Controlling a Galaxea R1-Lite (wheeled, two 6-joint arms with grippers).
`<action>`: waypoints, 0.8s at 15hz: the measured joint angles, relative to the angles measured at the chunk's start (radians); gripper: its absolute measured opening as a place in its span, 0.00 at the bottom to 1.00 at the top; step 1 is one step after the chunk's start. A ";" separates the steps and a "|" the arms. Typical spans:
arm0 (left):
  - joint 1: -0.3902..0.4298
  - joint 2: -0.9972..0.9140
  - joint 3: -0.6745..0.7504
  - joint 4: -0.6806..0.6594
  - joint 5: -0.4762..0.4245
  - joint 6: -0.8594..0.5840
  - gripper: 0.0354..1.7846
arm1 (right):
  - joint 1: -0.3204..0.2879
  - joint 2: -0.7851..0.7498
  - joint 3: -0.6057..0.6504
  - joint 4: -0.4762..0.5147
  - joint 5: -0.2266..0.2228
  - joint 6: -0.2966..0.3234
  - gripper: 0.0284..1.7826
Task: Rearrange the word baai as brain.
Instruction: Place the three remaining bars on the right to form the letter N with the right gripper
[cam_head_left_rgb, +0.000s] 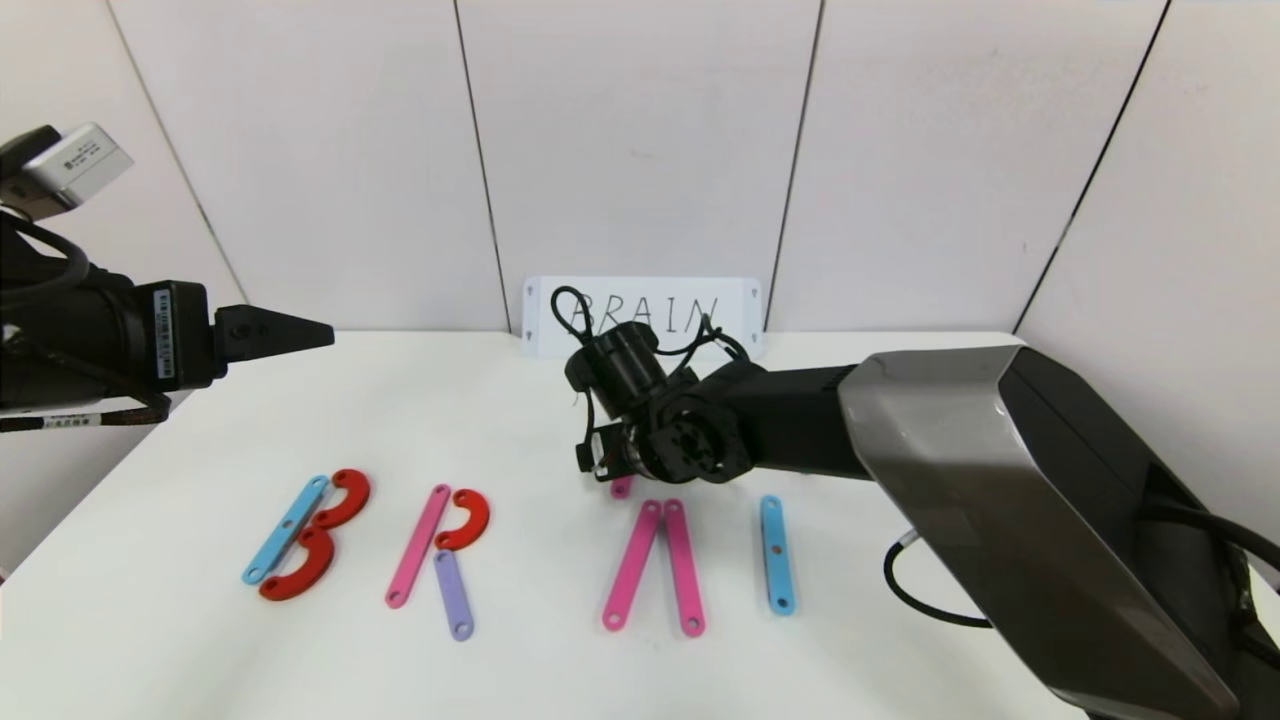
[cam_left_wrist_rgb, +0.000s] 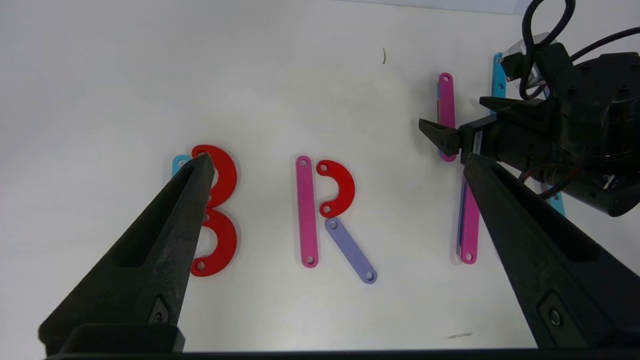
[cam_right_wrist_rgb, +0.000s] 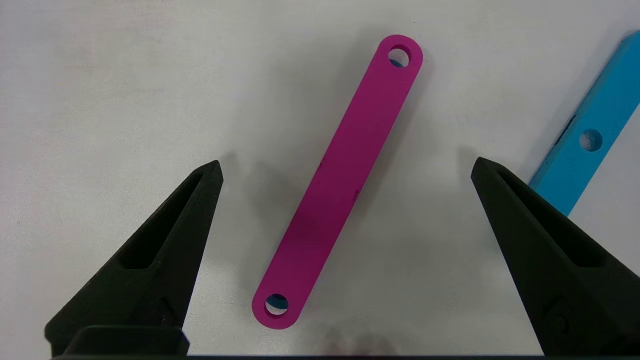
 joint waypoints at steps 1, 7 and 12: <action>0.000 0.000 0.000 0.000 0.000 0.000 0.98 | -0.001 0.002 0.000 -0.001 0.000 0.000 0.98; 0.000 -0.001 0.000 -0.001 0.000 0.000 0.98 | -0.001 0.016 -0.004 -0.006 -0.002 0.000 0.98; 0.000 -0.001 0.000 -0.001 0.000 0.000 0.98 | -0.001 0.023 -0.005 -0.007 -0.005 -0.001 0.96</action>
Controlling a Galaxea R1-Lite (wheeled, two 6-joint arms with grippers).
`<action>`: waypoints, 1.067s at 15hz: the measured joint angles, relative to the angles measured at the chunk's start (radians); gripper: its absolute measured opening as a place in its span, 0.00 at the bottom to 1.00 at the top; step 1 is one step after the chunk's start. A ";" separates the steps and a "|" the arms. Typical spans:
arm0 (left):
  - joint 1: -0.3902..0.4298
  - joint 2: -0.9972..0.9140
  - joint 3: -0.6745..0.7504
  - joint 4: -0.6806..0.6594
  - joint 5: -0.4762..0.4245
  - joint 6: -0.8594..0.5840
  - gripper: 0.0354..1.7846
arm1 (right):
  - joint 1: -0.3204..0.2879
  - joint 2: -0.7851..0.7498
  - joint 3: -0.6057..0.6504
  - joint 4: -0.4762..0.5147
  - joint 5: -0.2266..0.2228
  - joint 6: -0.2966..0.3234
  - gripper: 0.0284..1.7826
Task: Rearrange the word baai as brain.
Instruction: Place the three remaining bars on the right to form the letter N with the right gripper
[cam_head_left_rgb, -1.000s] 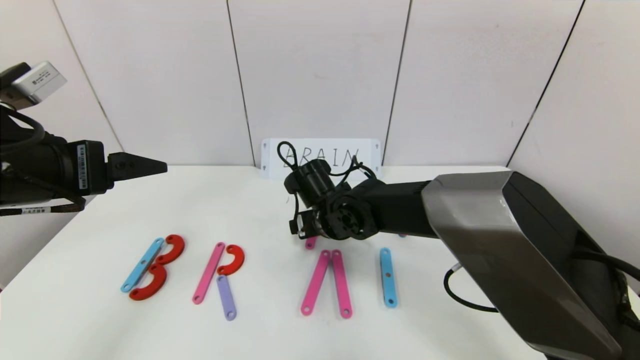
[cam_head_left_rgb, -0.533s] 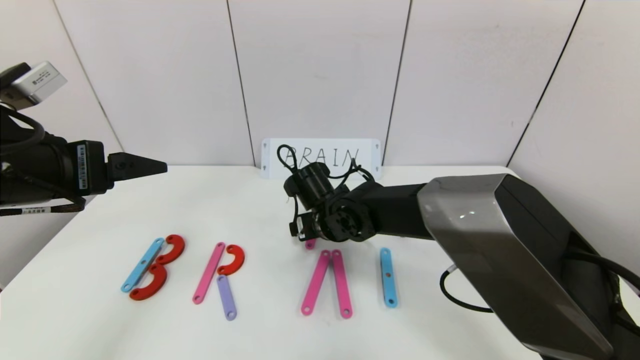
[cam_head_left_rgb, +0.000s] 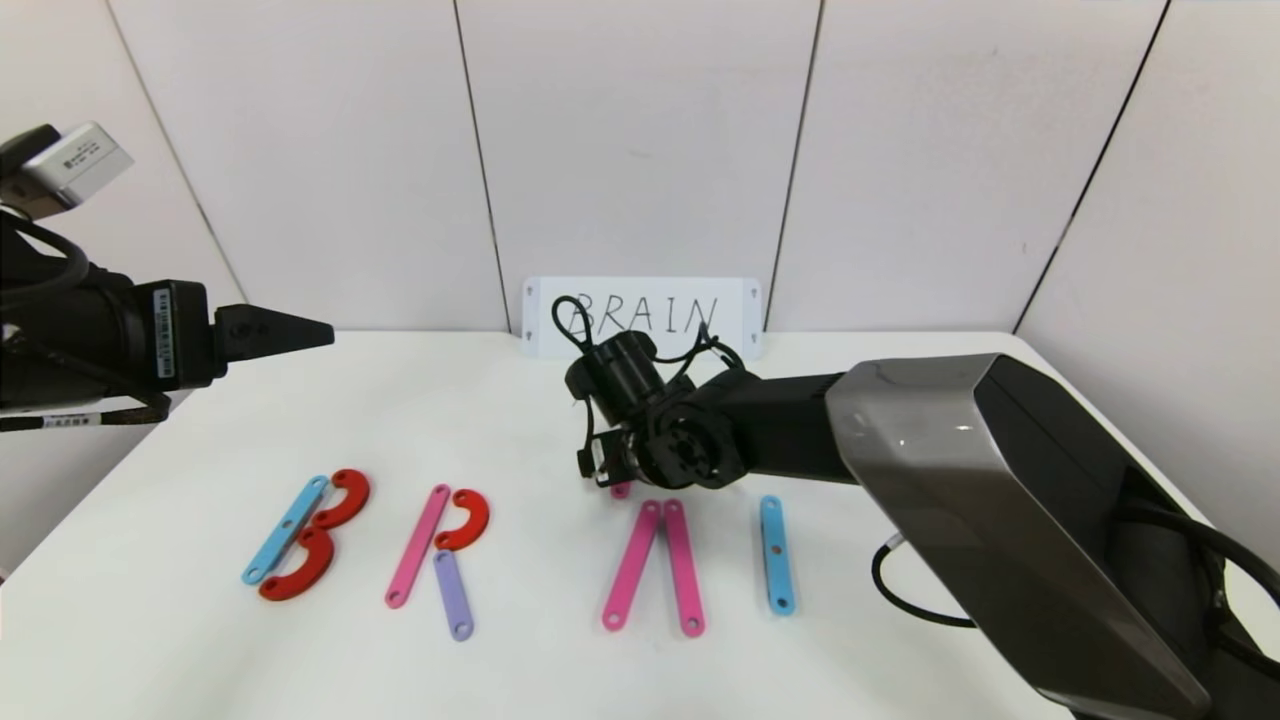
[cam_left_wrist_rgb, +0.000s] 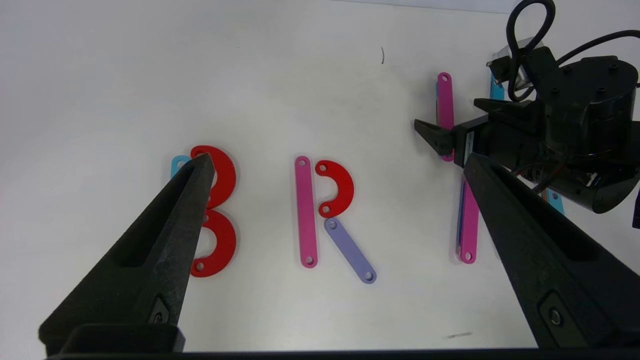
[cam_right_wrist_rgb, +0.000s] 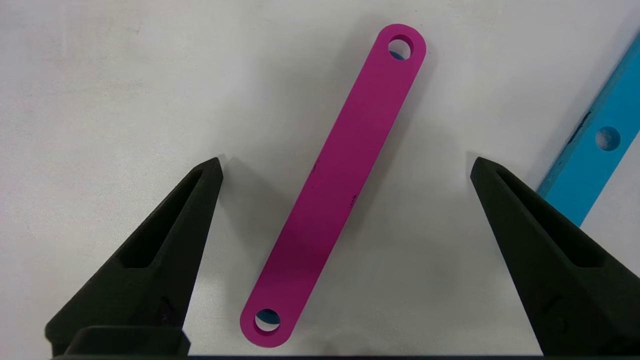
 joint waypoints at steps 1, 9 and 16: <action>0.000 0.000 0.000 0.000 0.000 0.000 0.98 | 0.000 0.001 0.000 0.000 -0.002 0.000 0.93; 0.000 -0.001 0.000 0.000 0.000 0.000 0.98 | -0.001 0.005 0.000 0.000 -0.005 0.000 0.27; 0.009 -0.001 -0.001 -0.004 0.000 0.000 0.98 | -0.030 -0.018 0.000 0.004 -0.008 -0.007 0.15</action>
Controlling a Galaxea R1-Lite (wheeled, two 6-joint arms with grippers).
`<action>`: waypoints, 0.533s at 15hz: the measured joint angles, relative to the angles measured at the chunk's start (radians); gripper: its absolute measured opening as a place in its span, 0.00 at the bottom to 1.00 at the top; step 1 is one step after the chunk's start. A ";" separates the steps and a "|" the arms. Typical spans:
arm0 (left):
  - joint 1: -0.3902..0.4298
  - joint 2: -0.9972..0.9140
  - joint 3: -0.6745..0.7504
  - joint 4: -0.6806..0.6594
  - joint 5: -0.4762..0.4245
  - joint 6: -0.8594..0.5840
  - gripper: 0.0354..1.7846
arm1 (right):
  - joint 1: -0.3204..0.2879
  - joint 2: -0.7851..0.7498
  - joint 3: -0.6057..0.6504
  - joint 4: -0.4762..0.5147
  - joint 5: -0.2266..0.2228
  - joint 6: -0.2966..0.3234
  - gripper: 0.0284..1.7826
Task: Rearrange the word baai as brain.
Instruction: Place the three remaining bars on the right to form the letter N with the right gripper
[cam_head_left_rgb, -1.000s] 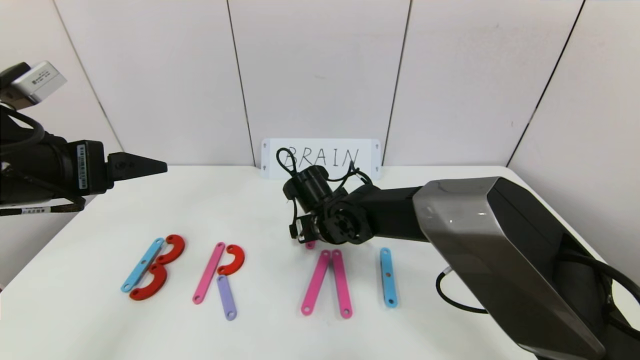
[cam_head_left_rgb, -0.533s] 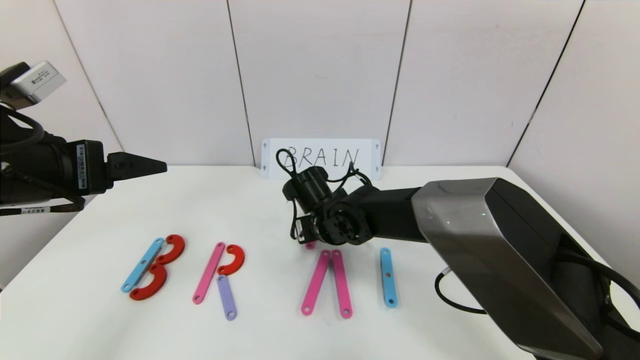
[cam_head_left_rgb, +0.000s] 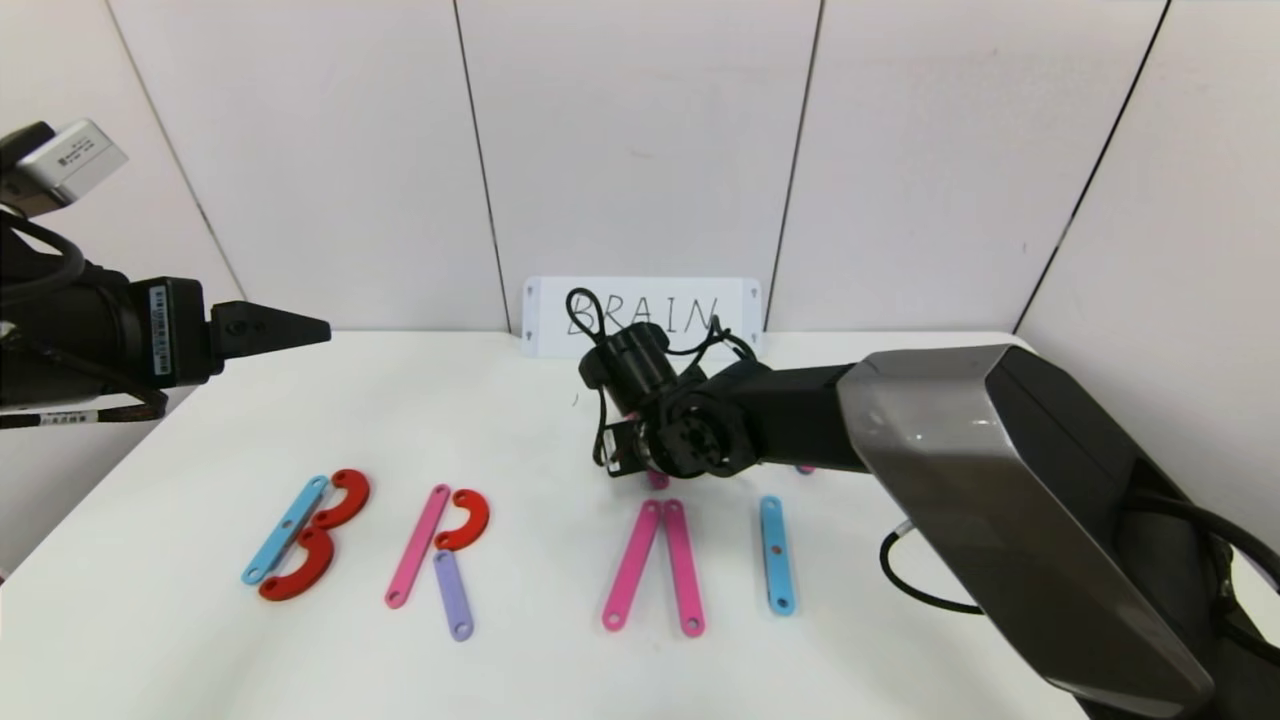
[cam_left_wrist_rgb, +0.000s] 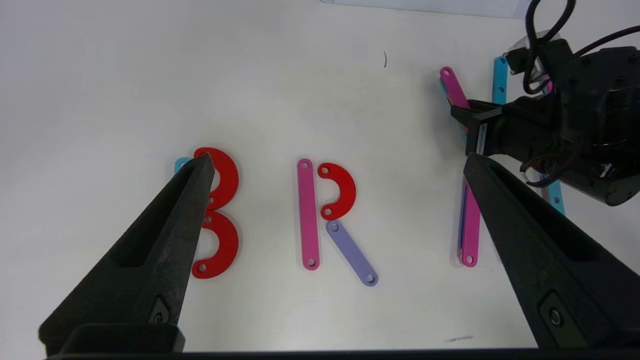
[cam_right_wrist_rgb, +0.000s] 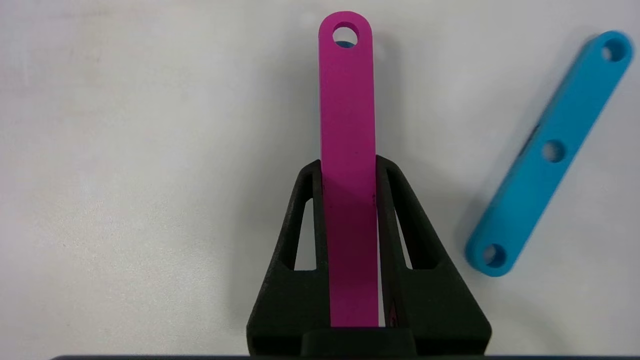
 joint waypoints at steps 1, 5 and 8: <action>0.000 0.000 0.000 0.000 0.000 0.000 0.98 | -0.008 -0.016 0.000 0.004 -0.004 -0.004 0.15; 0.000 0.001 0.000 0.001 -0.001 0.000 0.98 | -0.063 -0.131 0.000 0.056 -0.019 -0.021 0.15; -0.001 0.003 0.000 0.003 0.000 0.001 0.98 | -0.104 -0.259 0.022 0.145 -0.062 -0.020 0.15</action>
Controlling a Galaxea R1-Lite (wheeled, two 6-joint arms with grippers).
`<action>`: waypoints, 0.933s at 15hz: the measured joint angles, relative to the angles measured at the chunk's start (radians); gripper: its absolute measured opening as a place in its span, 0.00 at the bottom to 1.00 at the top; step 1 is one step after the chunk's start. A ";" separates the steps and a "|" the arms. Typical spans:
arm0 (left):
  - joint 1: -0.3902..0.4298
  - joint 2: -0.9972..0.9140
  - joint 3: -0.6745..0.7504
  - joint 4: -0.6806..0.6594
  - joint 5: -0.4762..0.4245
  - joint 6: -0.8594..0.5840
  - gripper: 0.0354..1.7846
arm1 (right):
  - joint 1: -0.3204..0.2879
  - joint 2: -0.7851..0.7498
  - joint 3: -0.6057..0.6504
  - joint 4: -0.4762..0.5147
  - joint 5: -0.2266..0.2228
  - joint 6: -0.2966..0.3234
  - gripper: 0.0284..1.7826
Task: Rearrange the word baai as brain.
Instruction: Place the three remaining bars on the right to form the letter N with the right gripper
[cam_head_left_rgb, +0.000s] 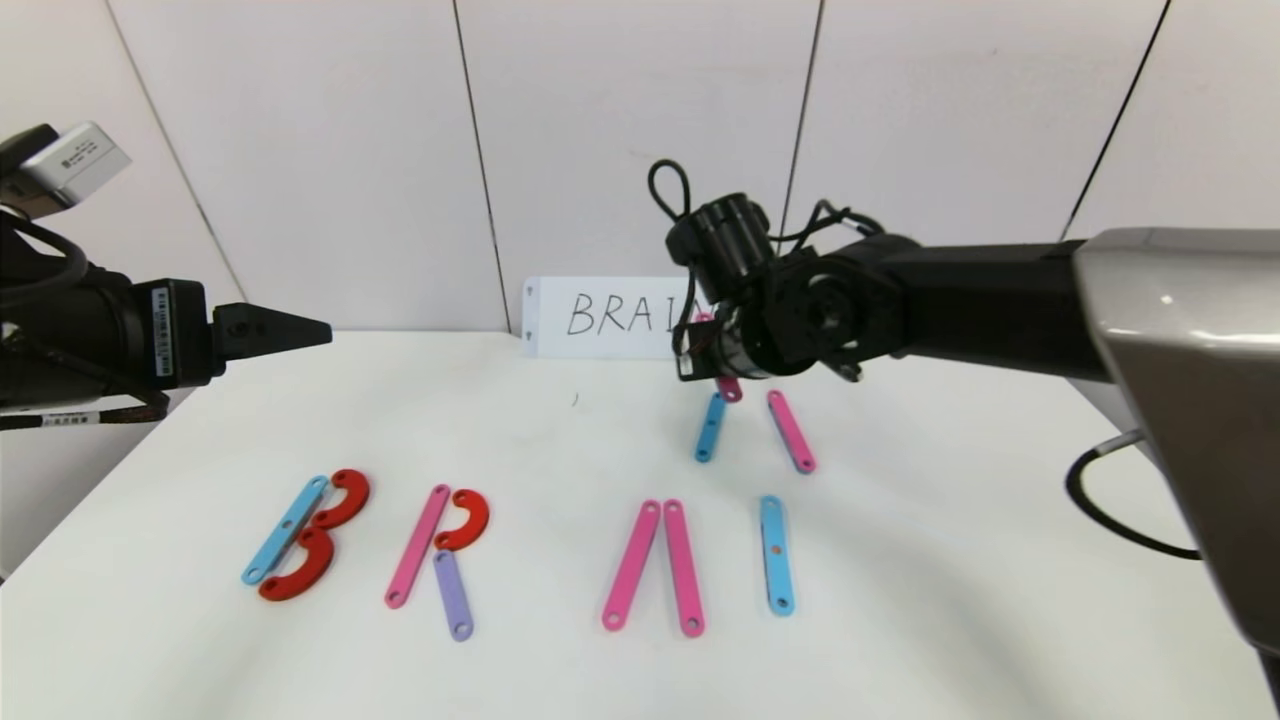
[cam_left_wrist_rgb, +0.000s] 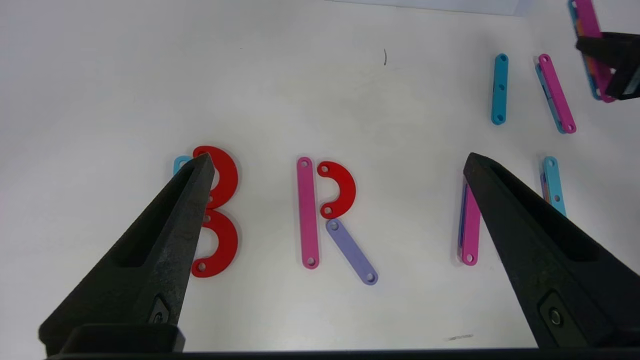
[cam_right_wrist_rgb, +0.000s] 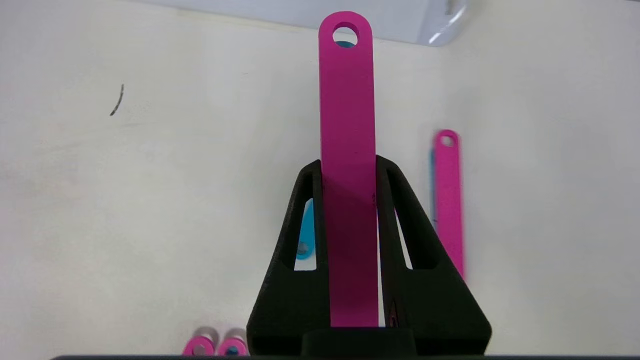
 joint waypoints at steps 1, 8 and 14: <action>0.000 0.001 0.000 0.000 0.000 0.000 0.98 | -0.010 -0.047 0.025 0.024 -0.006 0.001 0.15; 0.000 0.003 0.000 0.000 -0.005 0.000 0.98 | -0.036 -0.402 0.514 -0.025 -0.048 0.033 0.15; 0.000 0.013 0.001 -0.001 -0.005 -0.001 0.98 | -0.004 -0.565 0.902 -0.176 -0.051 0.149 0.15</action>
